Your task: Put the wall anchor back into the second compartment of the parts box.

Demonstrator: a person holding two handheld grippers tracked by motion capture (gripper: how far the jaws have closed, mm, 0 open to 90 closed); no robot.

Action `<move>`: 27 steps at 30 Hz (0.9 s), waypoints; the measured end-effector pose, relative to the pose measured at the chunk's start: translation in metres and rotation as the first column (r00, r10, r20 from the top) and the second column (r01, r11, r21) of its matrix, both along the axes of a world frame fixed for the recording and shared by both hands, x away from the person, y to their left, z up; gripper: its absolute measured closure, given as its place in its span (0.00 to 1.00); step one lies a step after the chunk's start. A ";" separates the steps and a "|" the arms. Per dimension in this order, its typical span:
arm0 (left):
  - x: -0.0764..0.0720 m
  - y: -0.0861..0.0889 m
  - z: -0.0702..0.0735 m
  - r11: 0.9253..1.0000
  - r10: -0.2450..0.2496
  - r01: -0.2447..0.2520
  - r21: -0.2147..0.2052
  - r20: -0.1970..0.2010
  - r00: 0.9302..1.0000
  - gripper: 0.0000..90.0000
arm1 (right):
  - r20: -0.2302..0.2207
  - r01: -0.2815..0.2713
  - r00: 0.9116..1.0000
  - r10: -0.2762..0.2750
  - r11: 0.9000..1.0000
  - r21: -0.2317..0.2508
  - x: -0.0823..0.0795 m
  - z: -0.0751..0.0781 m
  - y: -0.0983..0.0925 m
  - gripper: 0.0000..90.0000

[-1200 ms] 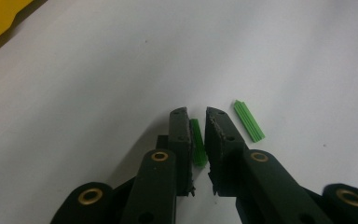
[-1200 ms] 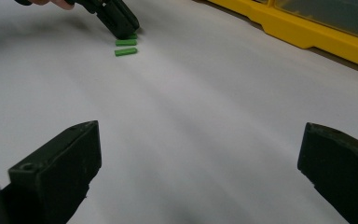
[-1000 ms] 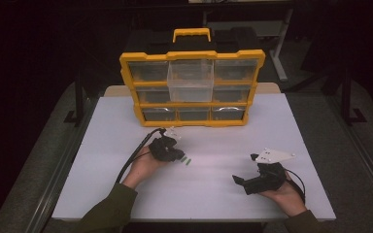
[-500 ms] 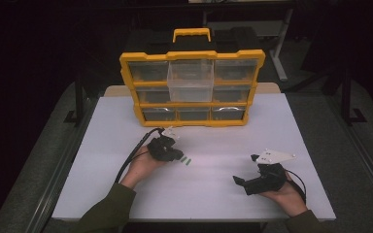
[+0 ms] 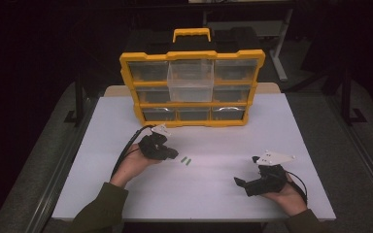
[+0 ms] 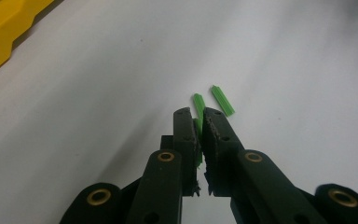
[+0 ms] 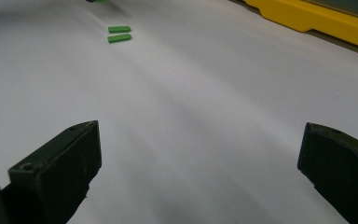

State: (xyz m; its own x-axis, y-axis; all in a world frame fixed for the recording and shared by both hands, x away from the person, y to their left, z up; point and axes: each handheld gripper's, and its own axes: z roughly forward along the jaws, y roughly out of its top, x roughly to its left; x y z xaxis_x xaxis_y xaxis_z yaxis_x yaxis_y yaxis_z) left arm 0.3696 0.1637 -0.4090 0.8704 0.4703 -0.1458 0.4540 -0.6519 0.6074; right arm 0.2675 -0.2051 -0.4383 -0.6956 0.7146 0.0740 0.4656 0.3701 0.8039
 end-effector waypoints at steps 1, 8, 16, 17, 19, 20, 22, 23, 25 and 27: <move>-0.001 0.001 0.001 1.000 0.016 -0.016 -0.011 -0.009 1.000 0.93 | -0.004 0.002 1.000 -0.002 1.000 0.000 0.000 0.000 0.000 0.00; -0.001 0.013 0.011 0.999 0.028 -0.028 -0.023 -0.011 1.000 0.93 | -0.008 -0.003 1.000 0.003 1.000 -0.004 0.000 -0.002 0.000 0.00; 0.000 0.018 0.027 1.000 0.023 -0.023 -0.005 0.007 1.000 0.93 | -0.004 -0.008 1.000 0.008 1.000 0.001 0.000 -0.002 0.000 0.00; 0.000 0.018 0.029 1.000 0.027 -0.027 -0.003 0.008 1.000 0.93 | 0.001 -0.012 1.000 0.012 1.000 -0.001 0.000 -0.003 0.001 0.00; 0.000 0.018 0.035 0.999 0.032 -0.032 -0.019 0.008 0.999 0.93 | 0.004 -0.010 1.000 0.010 1.000 -0.003 -0.001 -0.003 0.002 0.00; 0.000 0.018 0.038 0.999 0.035 -0.035 -0.031 0.005 0.999 0.93 | 0.002 -0.009 1.000 0.009 1.000 -0.003 -0.001 -0.004 0.002 0.00; 0.000 0.019 0.043 0.999 0.032 -0.032 -0.038 0.006 0.999 0.93 | 0.000 -0.009 1.000 0.009 1.000 0.000 -0.001 -0.004 0.002 0.00; 0.000 0.020 0.046 0.999 0.028 -0.028 -0.039 0.007 1.000 0.93 | 0.000 -0.010 1.000 0.010 1.000 0.004 -0.001 -0.003 0.001 0.00; 0.000 0.020 0.051 0.999 0.023 -0.023 -0.043 0.007 1.000 0.93 | 0.003 -0.009 1.000 0.009 1.000 0.006 -0.002 -0.003 0.001 0.00; 0.001 0.022 0.057 0.999 0.013 -0.012 -0.049 0.008 1.000 0.93 | 0.006 -0.007 1.000 0.007 1.000 0.009 -0.002 -0.003 0.001 0.00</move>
